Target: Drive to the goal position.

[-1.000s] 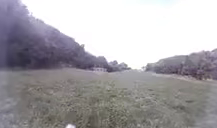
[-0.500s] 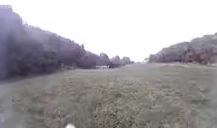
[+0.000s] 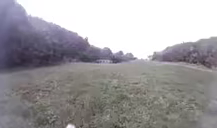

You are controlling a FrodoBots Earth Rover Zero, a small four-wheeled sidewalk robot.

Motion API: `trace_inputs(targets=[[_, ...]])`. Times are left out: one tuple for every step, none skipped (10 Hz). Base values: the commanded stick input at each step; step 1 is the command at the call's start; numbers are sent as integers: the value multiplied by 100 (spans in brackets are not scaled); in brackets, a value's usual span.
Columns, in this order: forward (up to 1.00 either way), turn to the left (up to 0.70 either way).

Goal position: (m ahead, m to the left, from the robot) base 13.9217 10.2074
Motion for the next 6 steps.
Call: trace_inputs(targets=[[70,0],[70,0],[70,0],[70,0],[70,0],[70,0]])
